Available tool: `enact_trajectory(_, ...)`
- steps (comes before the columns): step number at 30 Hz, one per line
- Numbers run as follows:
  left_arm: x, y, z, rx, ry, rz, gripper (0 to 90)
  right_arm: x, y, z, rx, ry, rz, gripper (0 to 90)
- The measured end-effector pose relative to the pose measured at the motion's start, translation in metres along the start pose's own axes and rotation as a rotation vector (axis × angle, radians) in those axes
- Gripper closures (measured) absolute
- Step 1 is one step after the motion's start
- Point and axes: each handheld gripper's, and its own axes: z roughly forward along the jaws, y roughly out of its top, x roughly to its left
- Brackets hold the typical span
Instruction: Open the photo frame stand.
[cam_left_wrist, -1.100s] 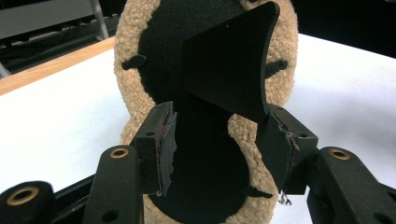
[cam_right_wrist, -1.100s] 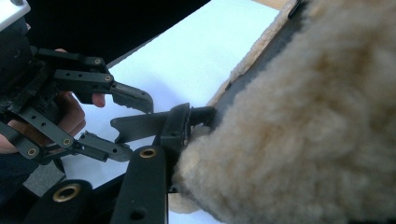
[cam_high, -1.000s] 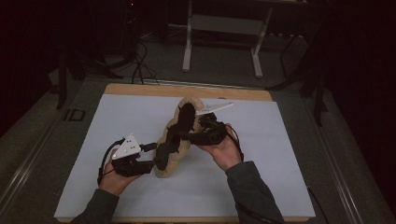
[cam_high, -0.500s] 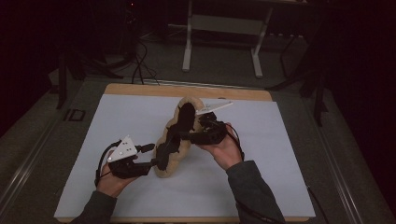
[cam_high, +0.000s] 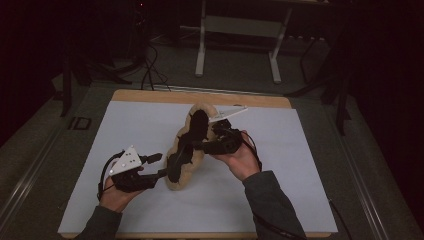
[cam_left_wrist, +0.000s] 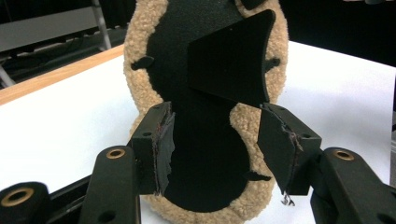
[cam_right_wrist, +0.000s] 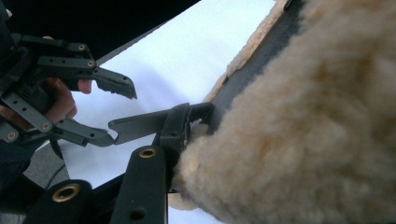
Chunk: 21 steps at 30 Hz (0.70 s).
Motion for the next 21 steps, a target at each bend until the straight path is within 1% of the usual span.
enact_trajectory(3,0.003,0.001,0.0,-0.007,0.009,-0.012,46.0,0.001,0.001,0.0,0.007,-0.004,-0.01,61.7)
enact_trajectory(6,0.005,0.003,0.001,-0.009,0.019,-0.019,46.0,0.002,0.002,0.0,0.017,-0.008,-0.03,61.2)
enact_trajectory(15,0.008,0.014,0.008,0.011,0.047,-0.022,46.0,0.008,0.005,-0.002,0.044,-0.006,-0.127,60.3)
enact_trajectory(18,0.01,0.018,0.012,0.017,0.05,-0.018,46.0,0.01,0.005,-0.002,0.045,-0.003,-0.152,60.3)
enact_trajectory(21,0.011,0.021,0.016,0.023,0.04,-0.021,45.8,0.012,0.004,-0.003,0.043,0.0,-0.177,60.2)
